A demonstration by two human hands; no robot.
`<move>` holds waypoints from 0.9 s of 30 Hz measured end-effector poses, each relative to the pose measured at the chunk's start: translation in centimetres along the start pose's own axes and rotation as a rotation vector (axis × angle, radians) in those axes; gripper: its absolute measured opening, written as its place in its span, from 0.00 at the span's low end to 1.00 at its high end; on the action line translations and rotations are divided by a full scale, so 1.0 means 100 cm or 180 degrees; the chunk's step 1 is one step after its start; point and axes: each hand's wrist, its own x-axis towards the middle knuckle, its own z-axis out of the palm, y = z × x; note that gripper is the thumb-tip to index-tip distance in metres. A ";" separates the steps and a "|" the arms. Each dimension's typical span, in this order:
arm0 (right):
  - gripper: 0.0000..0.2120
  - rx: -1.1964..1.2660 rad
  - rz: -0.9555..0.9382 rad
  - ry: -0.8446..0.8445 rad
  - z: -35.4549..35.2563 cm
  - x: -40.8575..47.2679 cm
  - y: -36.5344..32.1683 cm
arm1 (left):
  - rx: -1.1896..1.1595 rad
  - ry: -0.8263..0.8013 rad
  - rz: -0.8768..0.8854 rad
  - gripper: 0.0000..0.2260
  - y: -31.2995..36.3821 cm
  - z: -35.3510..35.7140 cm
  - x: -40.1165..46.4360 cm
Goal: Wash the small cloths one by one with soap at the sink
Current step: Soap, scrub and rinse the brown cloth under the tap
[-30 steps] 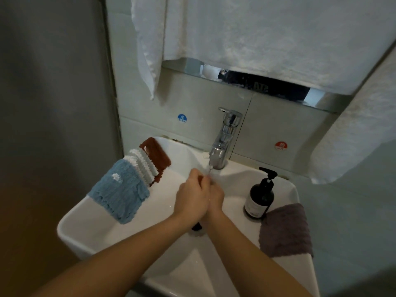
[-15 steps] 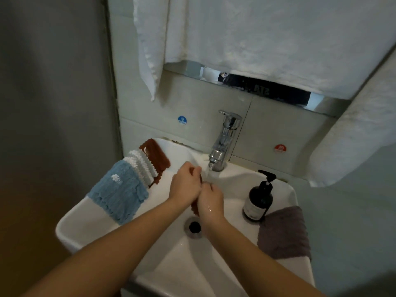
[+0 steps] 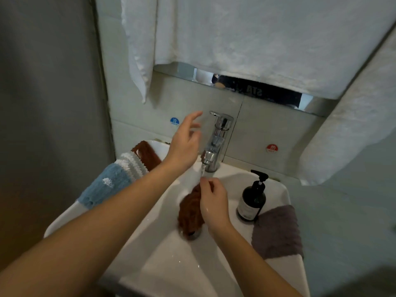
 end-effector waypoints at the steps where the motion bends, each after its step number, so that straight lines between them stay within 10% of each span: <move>1: 0.14 -0.0047 0.0037 -0.0060 0.001 -0.002 0.001 | 0.0019 -0.0148 0.0117 0.25 0.009 0.000 0.004; 15: 0.12 0.0364 0.0204 -0.0123 -0.008 0.001 0.001 | -0.0095 -0.0868 -0.0323 0.41 -0.036 -0.025 -0.021; 21: 0.12 0.1760 0.0572 -0.0188 -0.009 0.004 -0.005 | 0.0851 -0.2636 -0.0796 0.29 -0.092 -0.017 -0.064; 27: 0.12 0.1275 0.0666 0.0360 -0.024 0.024 0.006 | 0.0204 -0.2041 -0.1487 0.08 -0.085 -0.023 -0.065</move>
